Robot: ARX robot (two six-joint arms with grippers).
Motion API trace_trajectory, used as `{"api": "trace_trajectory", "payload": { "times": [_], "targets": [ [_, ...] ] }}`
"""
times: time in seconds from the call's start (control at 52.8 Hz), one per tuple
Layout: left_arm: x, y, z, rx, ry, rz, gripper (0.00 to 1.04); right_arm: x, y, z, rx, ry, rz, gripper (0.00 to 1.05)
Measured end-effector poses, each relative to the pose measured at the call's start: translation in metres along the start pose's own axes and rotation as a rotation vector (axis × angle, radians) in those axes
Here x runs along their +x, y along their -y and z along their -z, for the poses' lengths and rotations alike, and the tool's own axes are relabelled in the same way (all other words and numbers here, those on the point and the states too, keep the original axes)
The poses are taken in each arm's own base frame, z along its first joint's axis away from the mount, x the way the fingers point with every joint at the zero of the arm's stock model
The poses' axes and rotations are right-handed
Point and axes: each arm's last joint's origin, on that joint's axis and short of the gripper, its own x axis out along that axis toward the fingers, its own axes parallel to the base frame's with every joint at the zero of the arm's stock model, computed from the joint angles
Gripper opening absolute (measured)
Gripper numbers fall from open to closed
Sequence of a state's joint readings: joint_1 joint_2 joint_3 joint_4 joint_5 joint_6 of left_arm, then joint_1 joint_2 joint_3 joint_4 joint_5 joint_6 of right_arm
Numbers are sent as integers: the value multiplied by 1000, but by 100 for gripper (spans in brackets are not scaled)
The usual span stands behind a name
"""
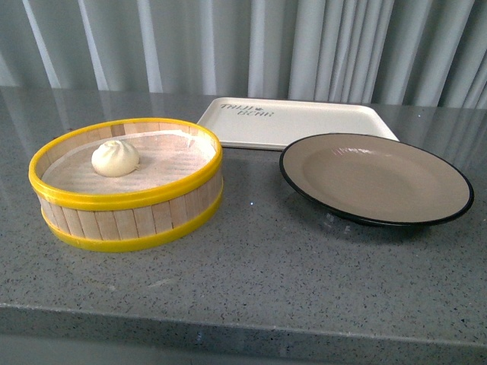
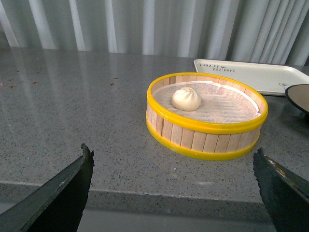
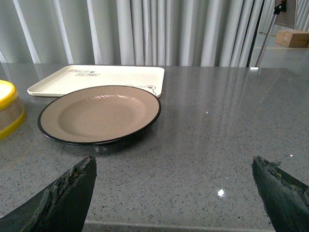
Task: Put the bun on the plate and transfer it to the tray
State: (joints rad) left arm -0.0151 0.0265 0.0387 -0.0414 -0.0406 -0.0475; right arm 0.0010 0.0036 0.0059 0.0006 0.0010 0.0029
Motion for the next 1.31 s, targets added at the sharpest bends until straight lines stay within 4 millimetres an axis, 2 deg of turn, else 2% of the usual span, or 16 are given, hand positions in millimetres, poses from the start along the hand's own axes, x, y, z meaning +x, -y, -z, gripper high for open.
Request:
{"api": "trace_trajectory", "payload": {
  "times": [0.076, 0.133, 0.208, 0.341, 0.417, 0.511, 0.758, 1.023, 1.137, 1.307],
  "targets": [
    [4, 2, 2, -110, -196, -92, 98, 0, 0, 0, 0, 0, 0, 96],
    [11, 4, 1, -188, -250, -125, 98, 0, 0, 0, 0, 0, 0, 96],
    [21, 7, -2, -248, -262, -120, 98, 0, 0, 0, 0, 0, 0, 96],
    [55, 24, -35, -298, -155, -52, 98, 0, 0, 0, 0, 0, 0, 96],
    [79, 38, -52, -260, -109, 34, 98, 0, 0, 0, 0, 0, 0, 96],
    [107, 51, -62, -219, -91, 94, 98, 0, 0, 0, 0, 0, 0, 96],
    [169, 68, -70, -157, -169, 180, 98, 0, 0, 0, 0, 0, 0, 96],
    [218, 89, -86, 14, -142, 192, 98, 0, 0, 0, 0, 0, 0, 96],
    [238, 99, -84, 90, -171, 189, 98, 0, 0, 0, 0, 0, 0, 96],
    [254, 104, -79, 156, -217, 150, 98, 0, 0, 0, 0, 0, 0, 96]
  ]
}}
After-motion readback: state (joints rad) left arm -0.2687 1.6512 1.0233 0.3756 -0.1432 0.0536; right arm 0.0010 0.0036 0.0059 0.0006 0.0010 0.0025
